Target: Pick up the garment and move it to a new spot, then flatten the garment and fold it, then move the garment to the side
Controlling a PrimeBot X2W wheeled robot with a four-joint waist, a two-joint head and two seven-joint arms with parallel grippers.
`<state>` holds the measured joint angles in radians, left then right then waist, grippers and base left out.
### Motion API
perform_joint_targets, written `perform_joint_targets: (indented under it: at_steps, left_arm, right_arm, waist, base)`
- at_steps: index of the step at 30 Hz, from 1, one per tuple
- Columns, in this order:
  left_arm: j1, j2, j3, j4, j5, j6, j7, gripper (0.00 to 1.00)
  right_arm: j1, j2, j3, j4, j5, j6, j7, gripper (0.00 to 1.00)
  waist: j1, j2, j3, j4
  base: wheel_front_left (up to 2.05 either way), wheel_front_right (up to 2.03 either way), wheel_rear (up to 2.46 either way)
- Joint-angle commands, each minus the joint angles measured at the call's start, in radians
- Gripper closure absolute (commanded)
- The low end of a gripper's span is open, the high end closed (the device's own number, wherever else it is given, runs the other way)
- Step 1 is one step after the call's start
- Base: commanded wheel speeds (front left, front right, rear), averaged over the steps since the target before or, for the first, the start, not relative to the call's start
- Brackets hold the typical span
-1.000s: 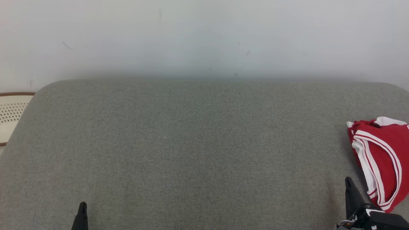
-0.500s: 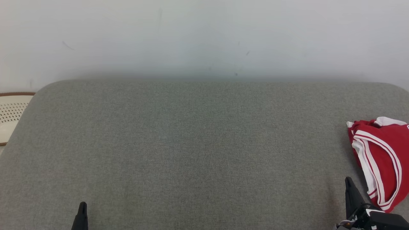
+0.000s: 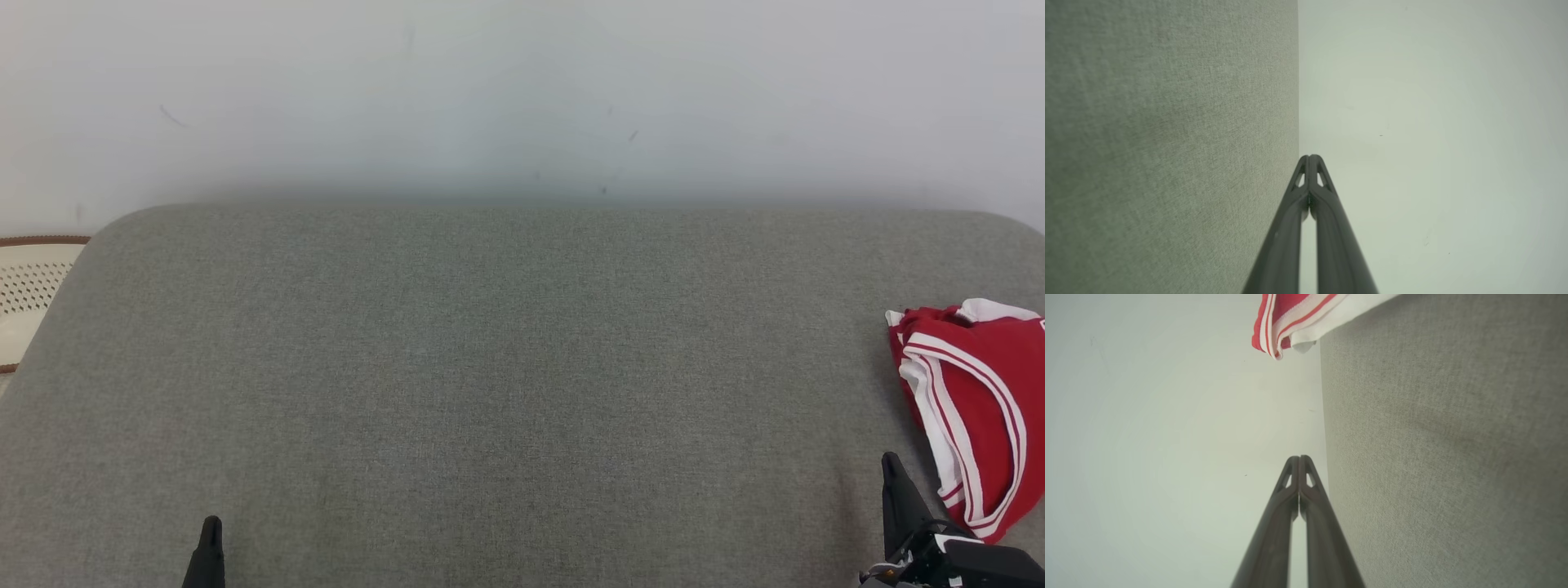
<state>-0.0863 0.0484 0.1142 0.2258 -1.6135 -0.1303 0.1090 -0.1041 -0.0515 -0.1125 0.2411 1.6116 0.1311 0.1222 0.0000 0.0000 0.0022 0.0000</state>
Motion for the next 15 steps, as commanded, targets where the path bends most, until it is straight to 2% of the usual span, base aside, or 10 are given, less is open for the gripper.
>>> perform_joint_targets:
  at_steps: [1,15]
  left_arm:
    - [-0.006,0.003,0.002,-0.001,-0.003,-0.003,0.001,1.00]
    - [-0.006,0.003,0.002,-0.001,-0.003,-0.003,0.001,1.00]
  right_arm:
    - [0.000,0.002,0.000,-0.003,0.004,-0.001,0.000,1.00]
    - [0.000,0.002,0.000,-0.003,0.004,-0.001,0.000,1.00]
  waist:
    - [0.0000,0.0000,0.000,0.000]
    - [0.0000,0.0000,0.000,0.000]
  base:
    - [0.00,0.00,0.00]
    - [0.00,0.00,0.00]
